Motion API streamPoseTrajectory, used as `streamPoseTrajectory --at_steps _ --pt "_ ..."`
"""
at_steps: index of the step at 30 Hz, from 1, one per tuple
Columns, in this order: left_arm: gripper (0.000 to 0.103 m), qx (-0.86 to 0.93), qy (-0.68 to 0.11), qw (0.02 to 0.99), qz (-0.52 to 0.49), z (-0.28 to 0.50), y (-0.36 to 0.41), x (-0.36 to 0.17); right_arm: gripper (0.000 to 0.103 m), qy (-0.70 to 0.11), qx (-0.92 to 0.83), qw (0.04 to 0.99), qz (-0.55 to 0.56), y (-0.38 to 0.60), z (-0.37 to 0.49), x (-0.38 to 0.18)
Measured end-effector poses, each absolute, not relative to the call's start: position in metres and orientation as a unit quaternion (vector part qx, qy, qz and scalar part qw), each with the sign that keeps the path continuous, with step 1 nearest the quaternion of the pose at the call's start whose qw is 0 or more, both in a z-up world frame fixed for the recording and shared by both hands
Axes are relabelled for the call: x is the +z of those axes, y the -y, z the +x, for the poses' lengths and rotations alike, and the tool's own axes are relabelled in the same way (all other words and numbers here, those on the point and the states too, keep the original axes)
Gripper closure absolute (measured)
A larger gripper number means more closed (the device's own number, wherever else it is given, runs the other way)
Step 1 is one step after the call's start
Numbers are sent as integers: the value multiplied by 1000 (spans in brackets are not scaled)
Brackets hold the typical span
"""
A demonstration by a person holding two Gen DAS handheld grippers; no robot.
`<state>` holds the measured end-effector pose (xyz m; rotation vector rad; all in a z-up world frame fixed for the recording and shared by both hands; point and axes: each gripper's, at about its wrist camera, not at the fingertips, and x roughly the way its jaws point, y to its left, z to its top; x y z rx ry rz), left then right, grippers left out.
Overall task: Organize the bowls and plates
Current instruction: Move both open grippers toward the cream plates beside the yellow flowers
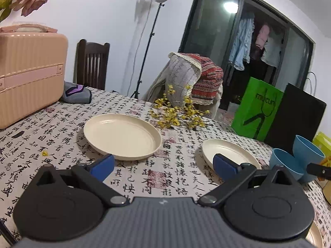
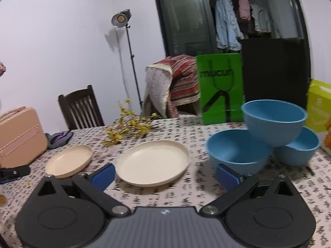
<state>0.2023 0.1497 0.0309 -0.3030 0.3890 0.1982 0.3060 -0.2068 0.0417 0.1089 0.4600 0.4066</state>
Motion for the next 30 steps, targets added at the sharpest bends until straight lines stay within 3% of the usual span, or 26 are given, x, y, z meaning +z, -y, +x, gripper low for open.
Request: streamPoseTrajectory --at_steps 30 --pt "0 155 -196 954 -168 245 -224 40 0 -276 233 927 100 95 377 43"
